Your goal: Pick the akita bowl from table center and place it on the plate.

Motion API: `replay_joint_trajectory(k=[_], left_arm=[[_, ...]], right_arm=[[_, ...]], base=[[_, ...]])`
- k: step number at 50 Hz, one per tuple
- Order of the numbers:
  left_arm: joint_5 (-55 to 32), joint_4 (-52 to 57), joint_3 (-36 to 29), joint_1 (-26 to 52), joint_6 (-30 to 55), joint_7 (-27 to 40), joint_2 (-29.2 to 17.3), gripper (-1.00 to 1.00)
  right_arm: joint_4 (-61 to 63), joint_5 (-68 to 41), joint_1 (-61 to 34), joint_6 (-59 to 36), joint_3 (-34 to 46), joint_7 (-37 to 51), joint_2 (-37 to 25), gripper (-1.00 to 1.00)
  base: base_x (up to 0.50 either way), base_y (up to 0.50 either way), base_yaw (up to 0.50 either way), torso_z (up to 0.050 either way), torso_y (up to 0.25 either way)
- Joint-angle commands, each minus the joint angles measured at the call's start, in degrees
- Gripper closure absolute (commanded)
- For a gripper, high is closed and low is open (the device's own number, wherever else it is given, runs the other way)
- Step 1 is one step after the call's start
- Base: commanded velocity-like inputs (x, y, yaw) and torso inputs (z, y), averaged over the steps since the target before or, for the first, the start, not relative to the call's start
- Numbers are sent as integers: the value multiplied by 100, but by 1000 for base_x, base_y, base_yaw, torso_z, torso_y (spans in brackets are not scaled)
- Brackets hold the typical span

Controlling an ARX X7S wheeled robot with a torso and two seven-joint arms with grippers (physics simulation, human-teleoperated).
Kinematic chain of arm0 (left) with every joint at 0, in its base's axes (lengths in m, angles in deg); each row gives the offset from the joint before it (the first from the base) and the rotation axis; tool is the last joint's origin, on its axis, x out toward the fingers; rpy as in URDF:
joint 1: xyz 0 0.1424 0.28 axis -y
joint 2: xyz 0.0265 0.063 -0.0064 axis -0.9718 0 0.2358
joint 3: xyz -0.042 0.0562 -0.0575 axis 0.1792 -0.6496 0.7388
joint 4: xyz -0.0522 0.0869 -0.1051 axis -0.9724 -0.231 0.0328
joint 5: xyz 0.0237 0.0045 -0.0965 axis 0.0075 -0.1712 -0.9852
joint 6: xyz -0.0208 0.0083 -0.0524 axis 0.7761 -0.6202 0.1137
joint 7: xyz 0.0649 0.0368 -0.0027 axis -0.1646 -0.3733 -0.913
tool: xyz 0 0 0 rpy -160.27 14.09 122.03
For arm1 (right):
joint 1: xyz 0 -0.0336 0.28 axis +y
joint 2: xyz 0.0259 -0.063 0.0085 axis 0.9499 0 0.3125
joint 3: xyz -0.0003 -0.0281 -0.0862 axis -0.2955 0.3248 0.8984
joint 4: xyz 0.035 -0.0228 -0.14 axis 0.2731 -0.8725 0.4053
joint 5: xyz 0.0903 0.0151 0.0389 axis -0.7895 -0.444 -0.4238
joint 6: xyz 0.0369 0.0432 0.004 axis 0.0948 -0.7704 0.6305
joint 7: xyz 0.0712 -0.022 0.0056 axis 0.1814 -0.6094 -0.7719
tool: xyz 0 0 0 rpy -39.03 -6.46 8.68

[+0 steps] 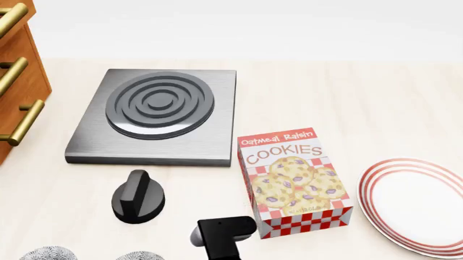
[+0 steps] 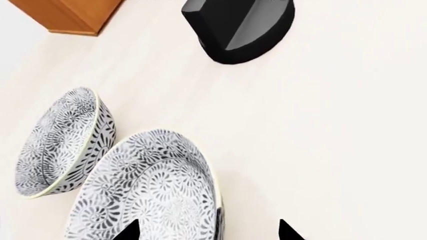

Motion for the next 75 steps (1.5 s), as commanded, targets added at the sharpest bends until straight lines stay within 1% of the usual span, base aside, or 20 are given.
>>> replay_joint_trajectory(k=[1,22,23,44,48,51,52,53,56,57,59,66,73,75], left_arm=[[-15,-5,-23,5,-4,22,-31,-100],[-28,-71,-65,24,-36,61,-58,-100],[-33,-67,-61,21,-34,65,-61,-100],[-105,-29,-49,-29,-68,101,-89,-100],[-127,-16,-41,-35,-66,109,-99,-100],[-131,-6,-37,-45,-68,124,-102,-100],[-135,0,-39,-47,-66,128,-103,-100],[-130,14,-50,-49,-63,134,-103,-100],[-124,13,-71,-44,-64,141,-106,-100],[-128,15,-74,-40,-59,144,-108,-100],[-123,16,-92,-30,-55,149,-111,-100],[-118,-26,-131,6,-57,152,-125,-100],[-101,-69,-199,50,-60,151,-128,-100],[-101,-64,-209,39,-64,152,-128,-100]], right_arm=[[-238,45,-43,132,67,-116,23,-100],[-259,-21,15,204,137,-166,-8,-100],[-248,-22,26,210,148,-176,-12,100],[-55,-212,92,253,83,-129,-43,100],[467,-363,179,438,-249,158,-115,100],[1262,-100,339,805,-228,299,-312,100],[1408,-163,379,812,-283,336,-335,100],[1754,62,424,984,-221,424,-441,100],[2030,66,457,984,-262,567,-514,100],[2369,153,477,1091,-335,697,-618,100],[2762,527,466,1269,-191,768,-806,100],[3583,768,550,1595,-416,1016,-1123,100],[3945,913,546,1860,-825,1184,-1460,100],[4155,1101,566,1968,-896,1260,-1624,100]], base=[[0,0,0,0,0],[0,0,0,0,0],[0,0,0,0,0],[0,0,0,0,0],[0,0,0,0,0],[0,0,0,0,0],[0,0,0,0,0],[0,0,0,0,0],[0,0,0,0,0],[0,0,0,0,0],[0,0,0,0,0],[0,0,0,0,0],[0,0,0,0,0],[0,0,0,0,0]])
